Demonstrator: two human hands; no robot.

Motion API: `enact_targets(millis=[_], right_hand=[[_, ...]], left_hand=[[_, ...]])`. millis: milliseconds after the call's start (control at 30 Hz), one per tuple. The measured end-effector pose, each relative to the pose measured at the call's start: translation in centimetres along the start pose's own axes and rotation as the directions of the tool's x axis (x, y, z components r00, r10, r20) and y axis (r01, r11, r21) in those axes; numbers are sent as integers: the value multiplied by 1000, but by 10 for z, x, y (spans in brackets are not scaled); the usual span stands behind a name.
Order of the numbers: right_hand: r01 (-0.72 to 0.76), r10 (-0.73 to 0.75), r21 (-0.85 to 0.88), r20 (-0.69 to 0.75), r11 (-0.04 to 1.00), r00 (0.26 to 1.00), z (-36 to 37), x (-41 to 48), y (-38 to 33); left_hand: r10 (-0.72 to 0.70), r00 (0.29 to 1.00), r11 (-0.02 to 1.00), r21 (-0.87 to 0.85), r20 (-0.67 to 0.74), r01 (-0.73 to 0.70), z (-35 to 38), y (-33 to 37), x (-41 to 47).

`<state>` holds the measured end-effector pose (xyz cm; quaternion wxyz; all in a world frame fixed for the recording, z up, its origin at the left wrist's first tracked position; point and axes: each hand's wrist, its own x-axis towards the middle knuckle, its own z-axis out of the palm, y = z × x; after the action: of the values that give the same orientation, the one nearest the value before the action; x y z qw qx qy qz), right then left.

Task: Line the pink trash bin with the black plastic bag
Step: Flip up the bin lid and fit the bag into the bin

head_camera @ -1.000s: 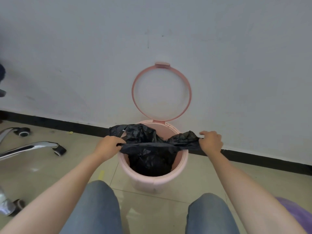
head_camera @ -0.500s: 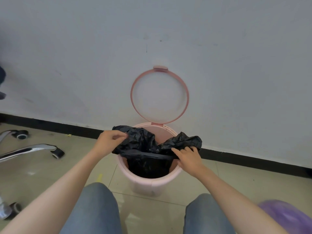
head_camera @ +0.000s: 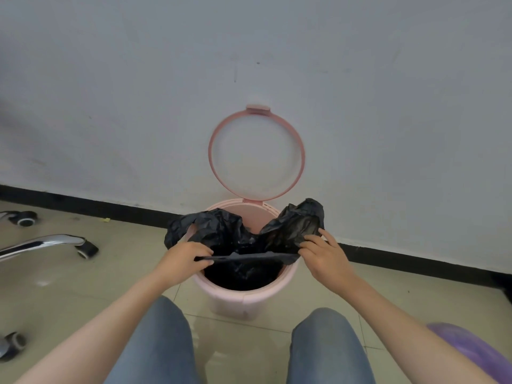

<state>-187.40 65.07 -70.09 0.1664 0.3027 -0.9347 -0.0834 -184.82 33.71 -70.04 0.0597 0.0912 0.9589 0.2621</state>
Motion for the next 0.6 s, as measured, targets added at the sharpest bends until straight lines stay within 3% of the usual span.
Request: enact_targets(millis=[133,300,467,600], right_hand=[[42,-44,-25,-63,999,997,12,-19,-5],[163,-160,-115,34,980,987,30,-47,-15],[201,-193,-147,70,968,979,40,-53,-24],[172,-163,-152,70,973,984,50,-48,-25]], left_hand=[[90,995,993,74,36,-93,13,-12,-16],[284,952,896,322,111,-305,33,-28,-44],[324,941,764,558,100,-323,45,-35,-59],[287,957,802,537,38,-262,60,-32,-69]])
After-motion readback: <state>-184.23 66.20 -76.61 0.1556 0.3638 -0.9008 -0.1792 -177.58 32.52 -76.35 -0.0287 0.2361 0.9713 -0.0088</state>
